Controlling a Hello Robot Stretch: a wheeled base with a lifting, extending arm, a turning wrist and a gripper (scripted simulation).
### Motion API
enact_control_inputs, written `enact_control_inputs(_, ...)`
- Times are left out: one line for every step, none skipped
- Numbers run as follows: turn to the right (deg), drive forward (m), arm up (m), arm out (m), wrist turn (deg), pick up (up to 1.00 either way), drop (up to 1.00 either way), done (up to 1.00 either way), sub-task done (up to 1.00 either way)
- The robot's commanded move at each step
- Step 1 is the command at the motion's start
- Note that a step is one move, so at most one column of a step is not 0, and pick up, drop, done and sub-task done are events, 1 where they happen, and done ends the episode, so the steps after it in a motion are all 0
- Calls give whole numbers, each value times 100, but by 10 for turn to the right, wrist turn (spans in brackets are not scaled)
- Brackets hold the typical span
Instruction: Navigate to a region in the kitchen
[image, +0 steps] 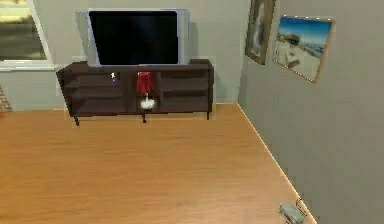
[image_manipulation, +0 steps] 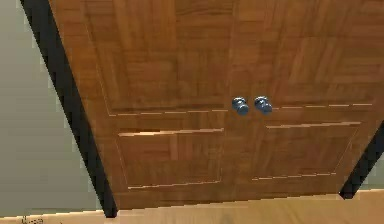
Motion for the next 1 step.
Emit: enact_control_inputs(-450, 0, 0, 0, 0, 0, 0, 0, 0)
